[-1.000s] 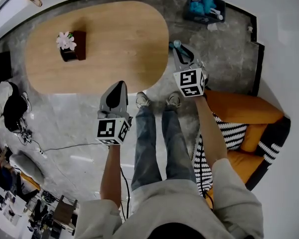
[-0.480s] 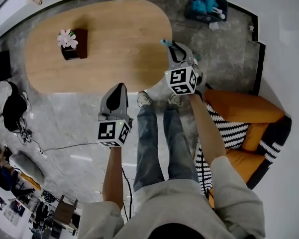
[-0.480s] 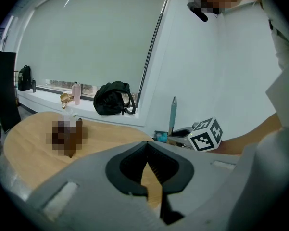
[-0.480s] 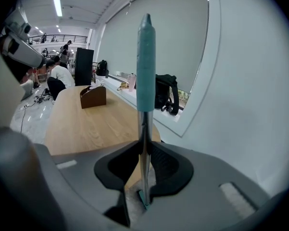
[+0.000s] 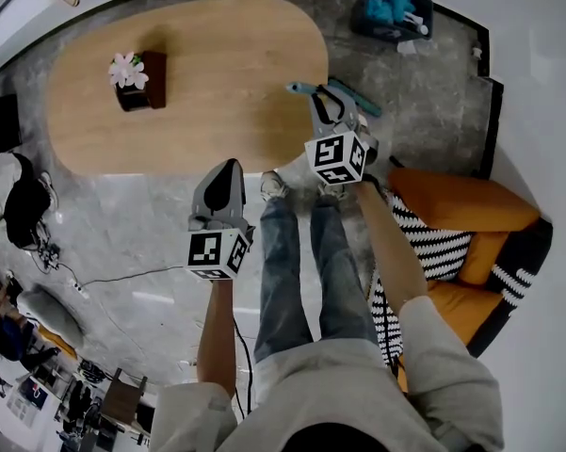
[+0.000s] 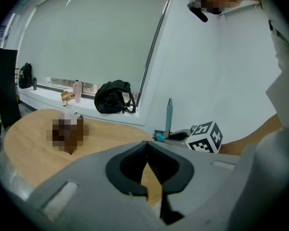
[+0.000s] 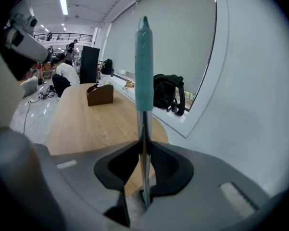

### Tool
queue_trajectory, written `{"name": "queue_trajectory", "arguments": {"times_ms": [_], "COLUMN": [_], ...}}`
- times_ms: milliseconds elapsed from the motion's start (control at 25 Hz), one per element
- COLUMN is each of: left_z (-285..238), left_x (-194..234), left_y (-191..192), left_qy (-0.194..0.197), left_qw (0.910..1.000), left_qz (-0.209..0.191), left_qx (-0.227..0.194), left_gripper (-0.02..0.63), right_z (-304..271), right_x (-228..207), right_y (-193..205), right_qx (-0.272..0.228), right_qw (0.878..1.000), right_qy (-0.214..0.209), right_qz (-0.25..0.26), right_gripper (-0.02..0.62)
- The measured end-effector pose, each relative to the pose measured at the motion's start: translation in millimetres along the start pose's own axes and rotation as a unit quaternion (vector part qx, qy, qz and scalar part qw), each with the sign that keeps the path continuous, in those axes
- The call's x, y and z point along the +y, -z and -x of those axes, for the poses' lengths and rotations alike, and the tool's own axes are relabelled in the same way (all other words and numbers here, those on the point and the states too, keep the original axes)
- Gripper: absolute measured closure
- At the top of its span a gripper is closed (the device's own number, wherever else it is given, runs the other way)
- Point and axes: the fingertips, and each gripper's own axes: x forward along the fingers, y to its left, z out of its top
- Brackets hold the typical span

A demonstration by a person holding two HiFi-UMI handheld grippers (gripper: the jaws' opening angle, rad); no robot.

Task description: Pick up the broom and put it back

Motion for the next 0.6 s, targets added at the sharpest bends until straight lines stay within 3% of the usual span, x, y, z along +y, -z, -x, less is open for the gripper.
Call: {"name": "queue_trajectory", "arguments": {"times_ms": [240, 600], "left_z": [0.1, 2.4], "left_x": [-4.9, -3.0], "left_y": [1.8, 6.4], "left_qy": [0.004, 0.002], "left_qw": [1.0000, 1.0000], "left_qz": [0.002, 0.006], "left_qx": [-0.001, 0.000], "left_gripper": [0.601, 0.601], "right_z": [5.5, 1.9], "right_x": [6.1, 5.9], "right_y": [6.9, 4.2], "right_qx": [0.001, -0.002], "right_qw": [1.000, 1.000], "right_qy": [0.006, -0.024], "right_qz": [-0.012, -0.012], "right_gripper": [0.519, 0.477]}}
